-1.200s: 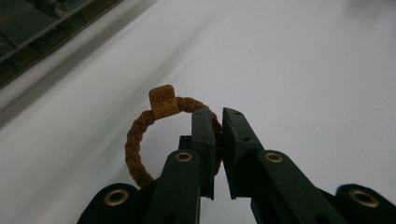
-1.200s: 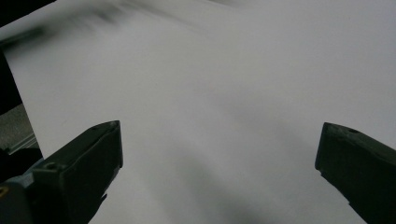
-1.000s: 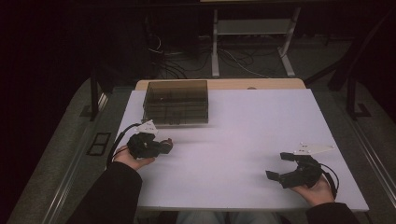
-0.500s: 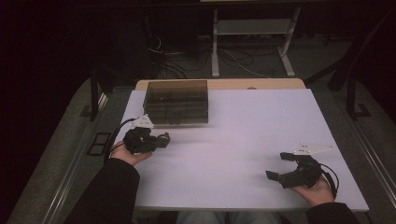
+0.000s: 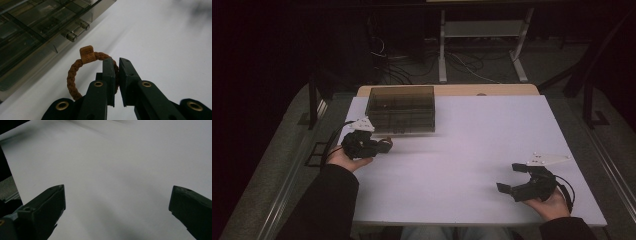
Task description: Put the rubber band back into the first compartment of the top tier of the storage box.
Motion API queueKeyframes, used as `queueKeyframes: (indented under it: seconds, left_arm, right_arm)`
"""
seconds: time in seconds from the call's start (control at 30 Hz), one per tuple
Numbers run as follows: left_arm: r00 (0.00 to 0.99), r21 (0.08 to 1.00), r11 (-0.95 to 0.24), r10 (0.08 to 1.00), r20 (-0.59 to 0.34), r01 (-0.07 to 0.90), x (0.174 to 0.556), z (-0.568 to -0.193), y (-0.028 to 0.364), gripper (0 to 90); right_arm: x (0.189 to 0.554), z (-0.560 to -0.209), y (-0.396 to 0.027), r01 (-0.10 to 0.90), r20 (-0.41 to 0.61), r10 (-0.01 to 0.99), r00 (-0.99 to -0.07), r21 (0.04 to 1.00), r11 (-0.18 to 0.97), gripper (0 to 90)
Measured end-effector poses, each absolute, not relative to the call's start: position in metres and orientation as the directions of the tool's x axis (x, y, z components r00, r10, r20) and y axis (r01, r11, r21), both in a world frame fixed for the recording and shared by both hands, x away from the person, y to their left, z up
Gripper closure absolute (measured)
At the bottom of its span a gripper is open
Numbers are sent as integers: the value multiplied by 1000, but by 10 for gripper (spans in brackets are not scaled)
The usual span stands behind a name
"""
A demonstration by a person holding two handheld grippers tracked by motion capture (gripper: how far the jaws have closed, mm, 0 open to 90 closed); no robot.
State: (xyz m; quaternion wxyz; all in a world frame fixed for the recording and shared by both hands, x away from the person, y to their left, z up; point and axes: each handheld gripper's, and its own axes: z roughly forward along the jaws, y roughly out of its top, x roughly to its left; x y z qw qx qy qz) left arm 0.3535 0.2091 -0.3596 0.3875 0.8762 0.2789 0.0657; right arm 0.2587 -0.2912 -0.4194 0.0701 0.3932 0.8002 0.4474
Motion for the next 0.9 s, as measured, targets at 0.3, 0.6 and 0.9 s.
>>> queueKeyframes:
  seconds: [0.3,0.6,0.9]
  left_arm:
    - [838,725,-538,537,-99,430,359,-348,211,822]
    - [841,723,-544,533,-94,426,365,-340,211,822]
    - [843,727,-544,531,-89,419,370,-332,211,822]
  right_arm:
    - [259,-420,-291,564,236,691,-683,772,294,5]
    - [259,-419,-291,566,239,692,-682,771,292,5]
    - [258,-419,-291,570,245,691,-680,769,288,5]
